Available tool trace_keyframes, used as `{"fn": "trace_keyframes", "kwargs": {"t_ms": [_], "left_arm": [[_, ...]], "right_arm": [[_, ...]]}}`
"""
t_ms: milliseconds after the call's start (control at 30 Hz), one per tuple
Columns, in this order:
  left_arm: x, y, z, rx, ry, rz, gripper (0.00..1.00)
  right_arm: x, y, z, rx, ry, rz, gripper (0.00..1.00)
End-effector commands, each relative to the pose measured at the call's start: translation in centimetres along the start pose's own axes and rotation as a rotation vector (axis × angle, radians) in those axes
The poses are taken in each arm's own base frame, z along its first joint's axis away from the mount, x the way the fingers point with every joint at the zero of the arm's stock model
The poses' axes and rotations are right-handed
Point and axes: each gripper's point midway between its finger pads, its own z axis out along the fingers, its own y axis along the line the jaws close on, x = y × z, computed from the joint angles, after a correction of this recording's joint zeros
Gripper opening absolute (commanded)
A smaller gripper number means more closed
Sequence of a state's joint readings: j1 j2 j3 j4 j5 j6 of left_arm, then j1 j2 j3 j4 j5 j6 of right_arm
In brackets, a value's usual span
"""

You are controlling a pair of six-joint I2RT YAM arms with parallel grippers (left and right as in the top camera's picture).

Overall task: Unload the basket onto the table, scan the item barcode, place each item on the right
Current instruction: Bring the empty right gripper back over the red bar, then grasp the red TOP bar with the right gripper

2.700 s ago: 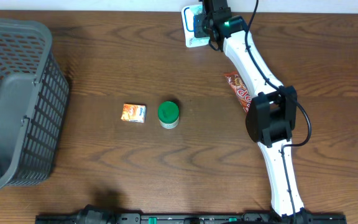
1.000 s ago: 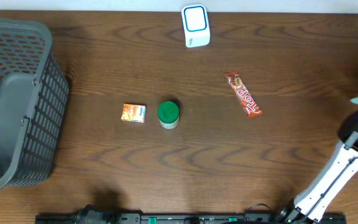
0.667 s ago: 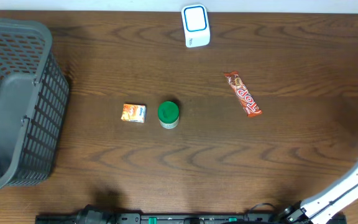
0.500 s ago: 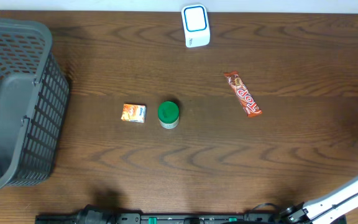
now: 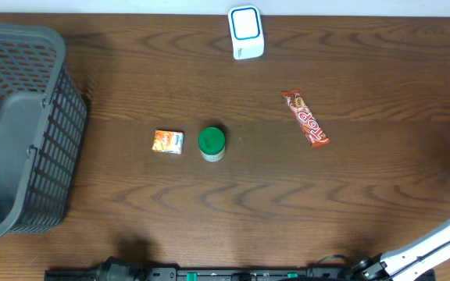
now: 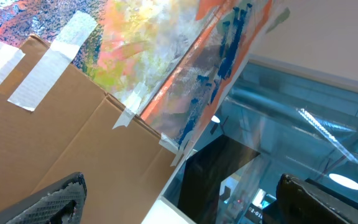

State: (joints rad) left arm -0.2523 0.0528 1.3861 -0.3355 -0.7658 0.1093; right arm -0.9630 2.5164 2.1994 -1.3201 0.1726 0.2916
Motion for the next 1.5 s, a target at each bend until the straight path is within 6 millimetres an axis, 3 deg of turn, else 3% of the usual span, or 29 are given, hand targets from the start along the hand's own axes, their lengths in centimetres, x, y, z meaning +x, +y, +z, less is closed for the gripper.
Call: {"fn": "trace_keyframes", "kwargs": {"t_ms": [0,167,200,367,533,733,800,933,1100,1200,1267,1333,1467], "left_arm": [[-0.2,0.3,-0.2,-0.007,-0.007,0.010,0.98],[-0.2,0.3,-0.2,-0.007,-0.007,0.010,0.98],[-0.2,0.3,-0.2,-0.007,-0.007,0.010,0.98],[-0.2,0.3,-0.2,-0.007,-0.007,0.010,0.98],[-0.2,0.3,-0.2,-0.007,-0.007,0.010,0.98],[-0.2,0.3,-0.2,-0.007,-0.007,0.010,0.98],[-0.2,0.3,-0.2,-0.007,-0.007,0.010,0.98],[-0.2,0.3,-0.2,-0.007,-0.007,0.010,0.98],[-0.2,0.3,-0.2,-0.007,-0.007,0.010,0.98],[-0.2,0.3,-0.2,-0.007,-0.007,0.010,0.98],[-0.2,0.3,-0.2,-0.007,-0.007,0.010,0.98],[-0.2,0.3,-0.2,-0.007,-0.007,0.010,0.98],[-0.2,0.3,-0.2,-0.007,-0.007,0.010,0.98]], "right_arm": [[0.5,1.9,-1.8,-0.013,-0.030,-0.061,0.71],[1.5,3.7,-2.6,-0.010,-0.029,-0.106,0.86],[1.6,4.0,-3.0,-0.011,-0.035,-0.113,0.99],[1.8,4.7,-6.1,-0.029,-0.094,-0.130,0.99],[2.2,4.7,-11.8,-0.067,-0.203,-0.130,0.99],[4.9,5.2,-19.1,-0.173,-0.300,-0.124,0.99],[7.8,7.9,-21.8,-0.298,-0.290,-0.188,0.99],[12.7,12.0,-23.1,-0.353,-0.235,-0.335,0.99],[22.5,20.8,-23.6,-0.482,-0.172,-0.900,0.99],[27.3,24.3,-23.0,-0.512,-0.163,-1.147,0.99],[31.8,26.8,-21.6,-0.499,-0.140,-1.319,0.99],[35.1,28.0,-20.3,-0.484,-0.109,-1.414,0.99],[39.6,29.8,-17.4,-0.466,-0.047,-1.540,0.99]]}}
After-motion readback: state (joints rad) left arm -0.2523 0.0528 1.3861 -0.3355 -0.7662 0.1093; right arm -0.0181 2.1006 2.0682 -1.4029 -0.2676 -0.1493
